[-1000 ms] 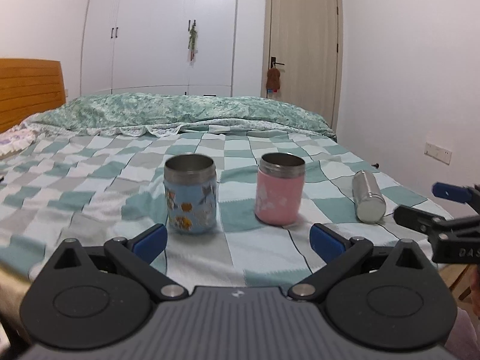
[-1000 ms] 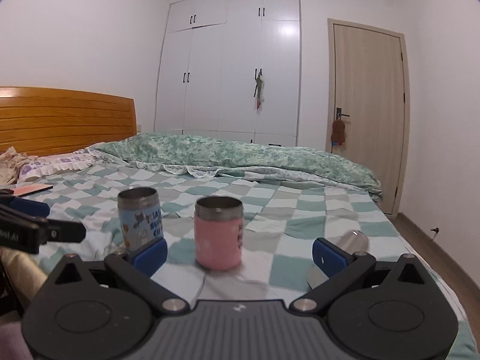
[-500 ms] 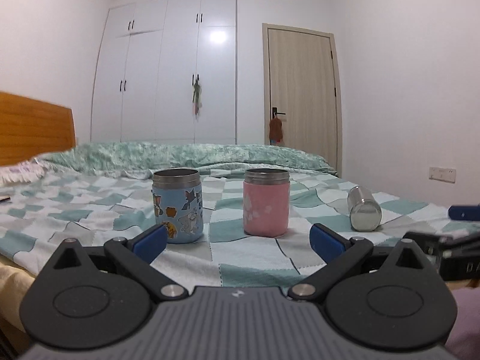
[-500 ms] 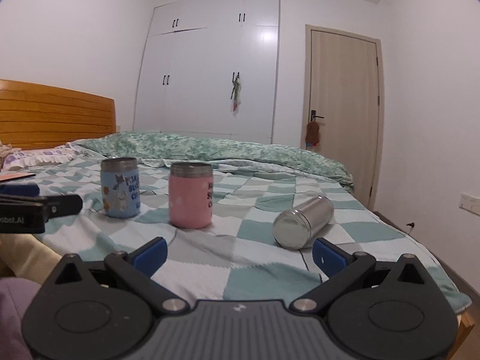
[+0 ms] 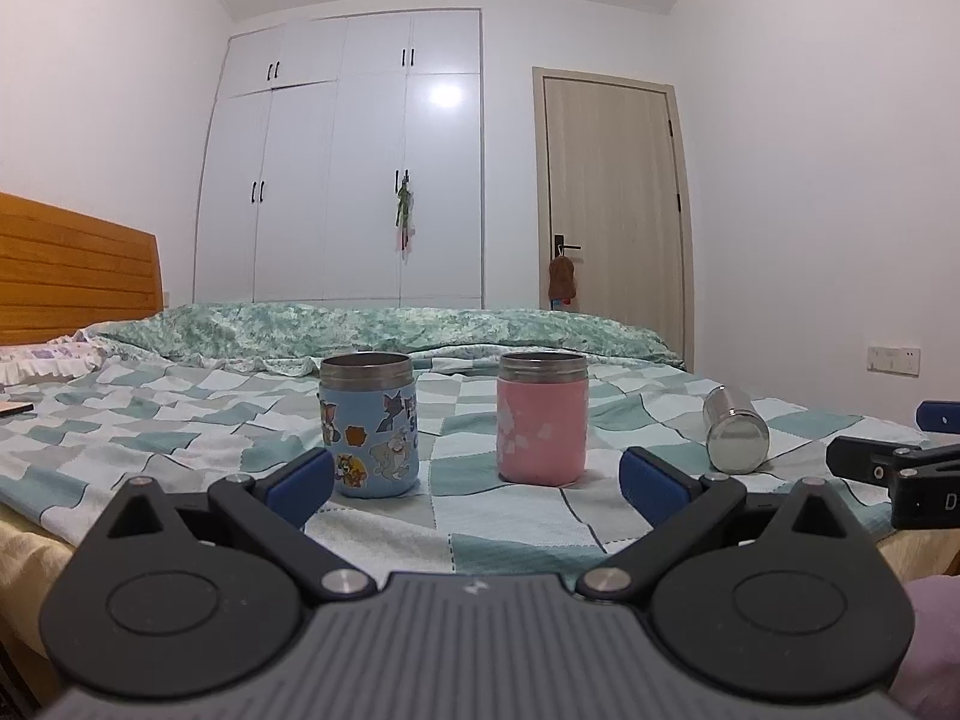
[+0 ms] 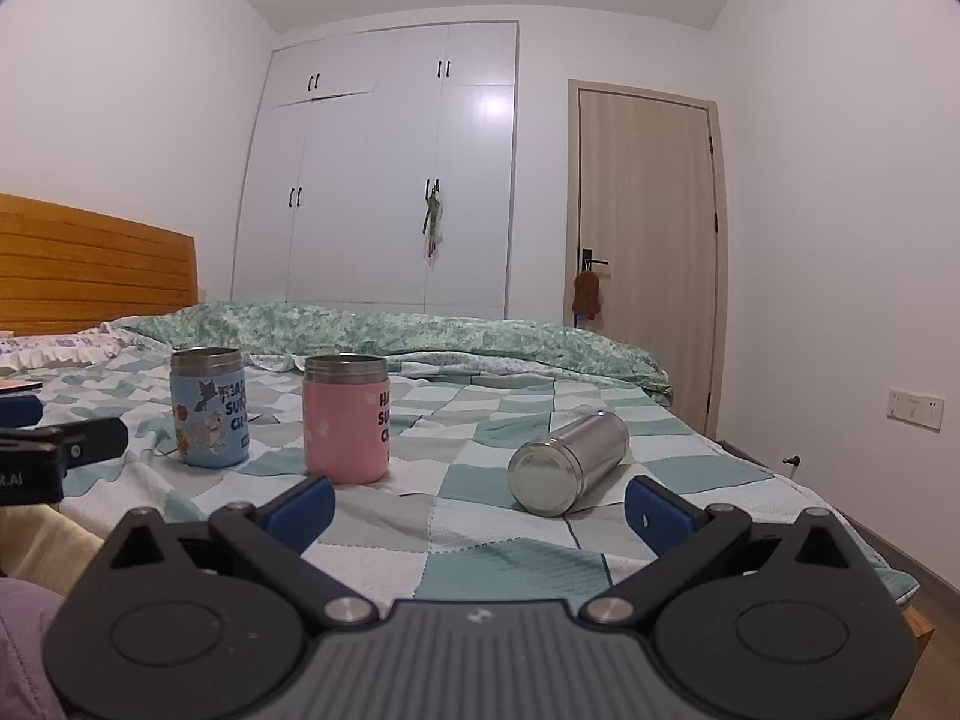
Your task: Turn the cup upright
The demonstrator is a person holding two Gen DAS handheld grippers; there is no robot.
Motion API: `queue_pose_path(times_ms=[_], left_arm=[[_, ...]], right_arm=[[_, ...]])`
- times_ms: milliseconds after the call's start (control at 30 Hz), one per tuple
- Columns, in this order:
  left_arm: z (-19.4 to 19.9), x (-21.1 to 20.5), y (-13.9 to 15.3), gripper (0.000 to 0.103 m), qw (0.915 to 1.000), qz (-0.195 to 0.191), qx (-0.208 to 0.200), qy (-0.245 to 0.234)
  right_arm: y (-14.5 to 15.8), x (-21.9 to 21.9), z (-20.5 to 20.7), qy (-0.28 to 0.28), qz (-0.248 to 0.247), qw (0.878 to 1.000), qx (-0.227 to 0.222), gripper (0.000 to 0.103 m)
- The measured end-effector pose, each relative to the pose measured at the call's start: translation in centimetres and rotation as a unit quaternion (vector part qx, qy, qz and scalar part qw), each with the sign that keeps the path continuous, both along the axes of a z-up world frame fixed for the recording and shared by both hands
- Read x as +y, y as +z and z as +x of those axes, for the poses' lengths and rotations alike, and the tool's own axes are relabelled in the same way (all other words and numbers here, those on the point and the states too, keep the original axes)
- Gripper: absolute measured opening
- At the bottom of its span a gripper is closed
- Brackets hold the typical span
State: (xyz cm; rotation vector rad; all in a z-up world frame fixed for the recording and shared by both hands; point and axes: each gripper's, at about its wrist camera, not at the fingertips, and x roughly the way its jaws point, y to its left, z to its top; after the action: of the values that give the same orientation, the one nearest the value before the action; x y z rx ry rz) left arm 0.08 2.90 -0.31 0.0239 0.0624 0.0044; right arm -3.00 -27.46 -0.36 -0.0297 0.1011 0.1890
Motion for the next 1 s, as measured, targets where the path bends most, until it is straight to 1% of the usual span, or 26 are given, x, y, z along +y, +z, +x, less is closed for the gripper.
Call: queue_pose_path(times_ms=[567,1000], left_arm=[[-0.58,-0.27,0.02,0.103,0.9999,0.002,-0.009,-0.006],[-0.57,-0.34,0.04,0.103,0.9999,0.002,-0.011,-0.007]], right_arm=[[-0.21,0.13,-0.51,-0.001,-0.001,1.0,-0.011,0.103],[-0.23,0.26,-0.49,-0.001,-0.001,1.0,-0.011,0.103]])
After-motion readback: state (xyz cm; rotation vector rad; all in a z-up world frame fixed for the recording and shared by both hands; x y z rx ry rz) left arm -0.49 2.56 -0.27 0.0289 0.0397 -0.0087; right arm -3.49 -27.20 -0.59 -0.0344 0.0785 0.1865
